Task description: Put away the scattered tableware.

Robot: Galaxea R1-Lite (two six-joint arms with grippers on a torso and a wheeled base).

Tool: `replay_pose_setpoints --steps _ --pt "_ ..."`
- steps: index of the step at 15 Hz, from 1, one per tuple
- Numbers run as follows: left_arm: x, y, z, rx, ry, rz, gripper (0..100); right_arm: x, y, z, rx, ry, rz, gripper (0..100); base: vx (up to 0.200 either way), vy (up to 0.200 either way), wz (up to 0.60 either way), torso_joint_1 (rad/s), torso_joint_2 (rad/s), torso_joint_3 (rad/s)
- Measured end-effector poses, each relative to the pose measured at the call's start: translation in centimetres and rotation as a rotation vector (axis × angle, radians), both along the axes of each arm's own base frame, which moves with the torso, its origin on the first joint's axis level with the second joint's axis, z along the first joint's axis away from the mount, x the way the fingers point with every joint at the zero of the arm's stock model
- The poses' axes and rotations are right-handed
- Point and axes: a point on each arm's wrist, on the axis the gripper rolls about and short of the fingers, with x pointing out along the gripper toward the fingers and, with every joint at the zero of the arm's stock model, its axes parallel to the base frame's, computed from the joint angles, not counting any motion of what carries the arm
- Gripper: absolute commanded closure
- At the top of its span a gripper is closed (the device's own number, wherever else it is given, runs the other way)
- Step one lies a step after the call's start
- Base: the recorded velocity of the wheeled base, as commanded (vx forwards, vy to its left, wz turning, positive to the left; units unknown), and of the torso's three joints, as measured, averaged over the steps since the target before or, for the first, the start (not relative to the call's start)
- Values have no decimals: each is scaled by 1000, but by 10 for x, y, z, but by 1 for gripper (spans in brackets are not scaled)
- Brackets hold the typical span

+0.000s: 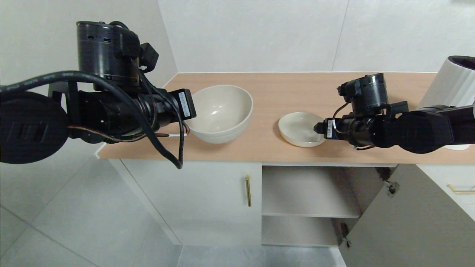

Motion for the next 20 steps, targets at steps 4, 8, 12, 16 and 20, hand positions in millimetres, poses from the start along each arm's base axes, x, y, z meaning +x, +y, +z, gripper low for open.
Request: replay_pose_setpoints --steps 4,8,12,16,20 --pt "1 0 0 0 0 1 100 2 0 -1 31 -13 -8 100 0 0 0 0 0 0" --pt "3 -1 -2 2 5 1 100 2 1 1 45 -26 -6 100 0 0 0 0 0 0" --pt "4 -1 -4 6 12 -1 100 0 1 4 75 -34 -12 100 0 0 0 0 0 0" --pt "2 -1 -11 36 34 -9 100 -14 -5 26 144 -80 -25 100 0 0 0 0 0 0" --pt "-16 3 -24 60 77 -23 100 -44 -17 39 171 -86 16 100 0 0 0 0 0 0"
